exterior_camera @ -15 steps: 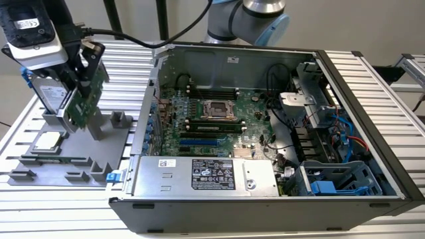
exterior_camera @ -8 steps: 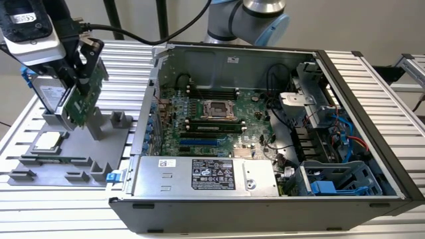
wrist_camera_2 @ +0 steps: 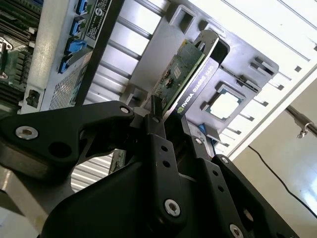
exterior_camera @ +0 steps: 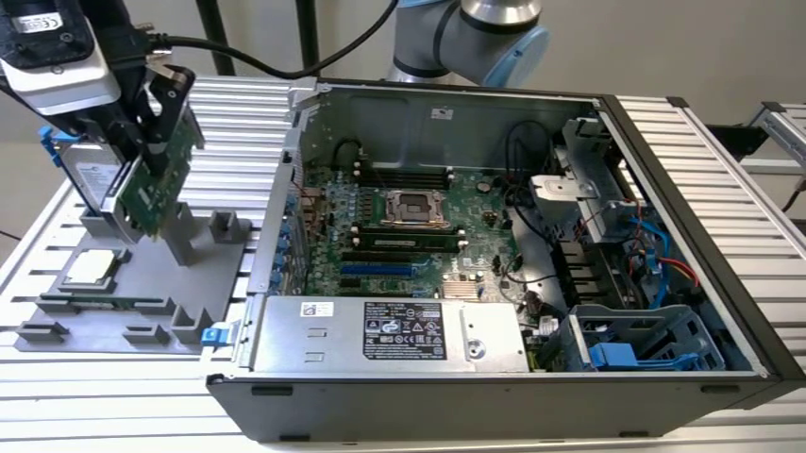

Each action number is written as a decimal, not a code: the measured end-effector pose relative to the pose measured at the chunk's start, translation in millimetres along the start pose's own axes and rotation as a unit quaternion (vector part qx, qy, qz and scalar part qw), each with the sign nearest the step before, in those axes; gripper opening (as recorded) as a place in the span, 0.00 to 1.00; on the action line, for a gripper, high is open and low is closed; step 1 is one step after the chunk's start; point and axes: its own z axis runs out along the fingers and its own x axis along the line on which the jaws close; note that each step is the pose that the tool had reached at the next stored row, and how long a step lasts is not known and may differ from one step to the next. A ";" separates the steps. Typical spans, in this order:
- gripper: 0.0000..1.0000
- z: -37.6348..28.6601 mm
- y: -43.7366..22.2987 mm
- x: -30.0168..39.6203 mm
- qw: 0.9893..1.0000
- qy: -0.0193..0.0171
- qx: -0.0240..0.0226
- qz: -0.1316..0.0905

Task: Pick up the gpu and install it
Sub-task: 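Pick up the gpu and move the gpu toward the slot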

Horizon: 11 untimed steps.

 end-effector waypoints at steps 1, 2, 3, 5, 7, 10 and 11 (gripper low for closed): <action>0.00 -0.7 0.0 0.0 1.000 0.000 0.000 0.000; 0.00 -1.3 0.1 0.0 1.000 0.000 0.000 0.000; 0.00 -2.0 0.1 0.0 1.000 0.000 0.000 0.000; 0.00 -3.5 0.2 -0.1 1.000 0.000 0.000 0.000; 0.00 -4.9 0.3 -0.1 1.000 0.000 0.000 0.000; 0.00 -7.2 0.4 -0.1 1.000 0.000 0.000 0.000; 0.00 -8.1 0.4 -0.1 1.000 0.000 0.000 0.000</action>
